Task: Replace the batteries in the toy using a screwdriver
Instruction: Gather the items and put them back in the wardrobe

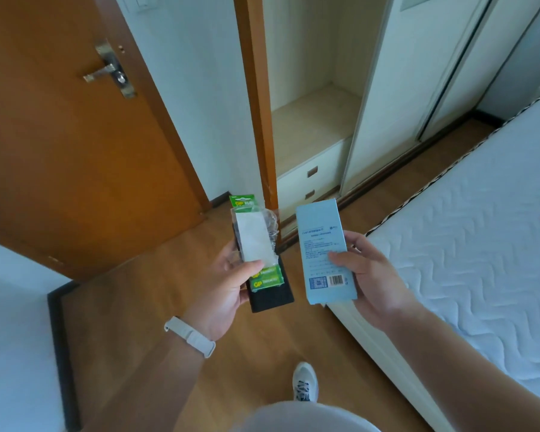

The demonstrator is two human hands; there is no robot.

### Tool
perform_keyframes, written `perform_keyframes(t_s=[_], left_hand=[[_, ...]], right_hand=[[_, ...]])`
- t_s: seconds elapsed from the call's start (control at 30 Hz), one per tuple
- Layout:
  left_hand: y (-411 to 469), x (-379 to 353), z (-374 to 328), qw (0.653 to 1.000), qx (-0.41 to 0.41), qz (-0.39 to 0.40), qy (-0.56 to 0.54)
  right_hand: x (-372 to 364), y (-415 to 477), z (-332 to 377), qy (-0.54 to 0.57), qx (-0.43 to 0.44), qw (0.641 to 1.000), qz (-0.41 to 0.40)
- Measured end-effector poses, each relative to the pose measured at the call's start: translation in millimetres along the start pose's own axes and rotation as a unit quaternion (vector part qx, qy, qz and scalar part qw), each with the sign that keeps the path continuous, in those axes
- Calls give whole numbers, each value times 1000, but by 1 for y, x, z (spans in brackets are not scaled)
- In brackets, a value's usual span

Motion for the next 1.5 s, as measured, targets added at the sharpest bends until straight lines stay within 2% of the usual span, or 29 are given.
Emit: perform_keyframes(t_s=[0.2,0.57,1.0,1.33,1.5], left_hand=[[79,-26,-43,999,-10,42,14],[214,-33,-77,996,20,77,27],[397,-43,-142,984,35,170,39],[480,-73,-161,986,39,157,44],[514,-89,-153,993,48,100,29]], right_hand=[[5,65,51,0,14,1000,-18],[13,169,84,32,12,996,-80],[-19,322,160,64,61,982,-167],[8,380,203,94,94,969,-207],[33,426,217,116,75,969,-203]])
Point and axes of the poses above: each hand's wrist, its own y-axis towards the middle knuckle, its own x-axis out of the back of the hand, z = x × y, the point moved 4 cm from there along y, towards the middle knuckle
